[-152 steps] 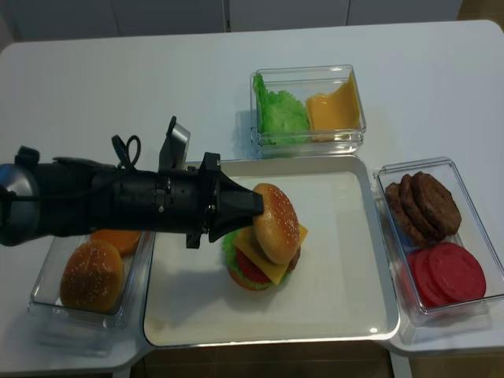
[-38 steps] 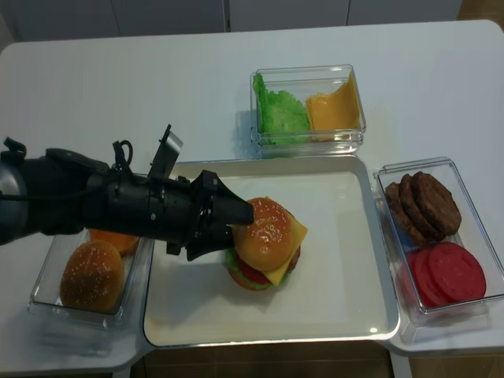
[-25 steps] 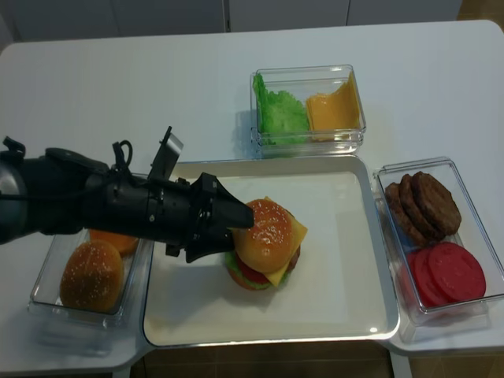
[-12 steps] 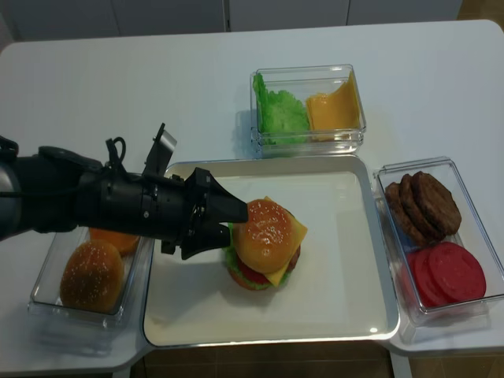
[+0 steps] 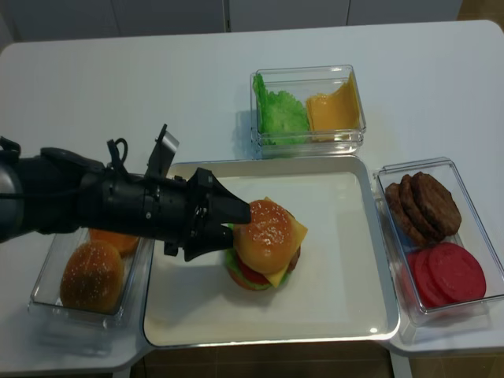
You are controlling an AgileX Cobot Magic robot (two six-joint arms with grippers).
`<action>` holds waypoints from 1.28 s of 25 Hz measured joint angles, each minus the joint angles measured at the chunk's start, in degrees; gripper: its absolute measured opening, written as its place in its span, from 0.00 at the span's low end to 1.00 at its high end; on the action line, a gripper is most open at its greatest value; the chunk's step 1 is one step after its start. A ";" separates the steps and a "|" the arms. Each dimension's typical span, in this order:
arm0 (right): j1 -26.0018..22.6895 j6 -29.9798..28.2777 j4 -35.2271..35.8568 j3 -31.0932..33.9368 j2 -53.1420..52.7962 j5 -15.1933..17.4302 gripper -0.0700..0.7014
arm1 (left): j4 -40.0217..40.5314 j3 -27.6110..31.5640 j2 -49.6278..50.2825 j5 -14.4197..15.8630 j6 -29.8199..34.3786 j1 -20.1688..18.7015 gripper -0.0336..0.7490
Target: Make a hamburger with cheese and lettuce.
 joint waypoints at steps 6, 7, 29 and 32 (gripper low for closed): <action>0.00 0.00 0.00 0.00 0.00 0.00 0.61 | -0.12 0.00 0.00 -0.59 0.00 -1.88 0.66; 0.00 0.00 0.00 0.00 0.00 0.00 0.61 | -0.12 0.00 0.00 -0.59 0.00 -1.88 0.66; 0.00 0.00 0.00 0.00 0.00 0.00 0.61 | 23.08 0.00 -17.50 -4.12 -12.12 7.16 0.65; 0.00 0.00 0.00 0.00 0.00 0.00 0.61 | 32.59 0.00 -23.36 -4.43 -17.84 8.41 0.65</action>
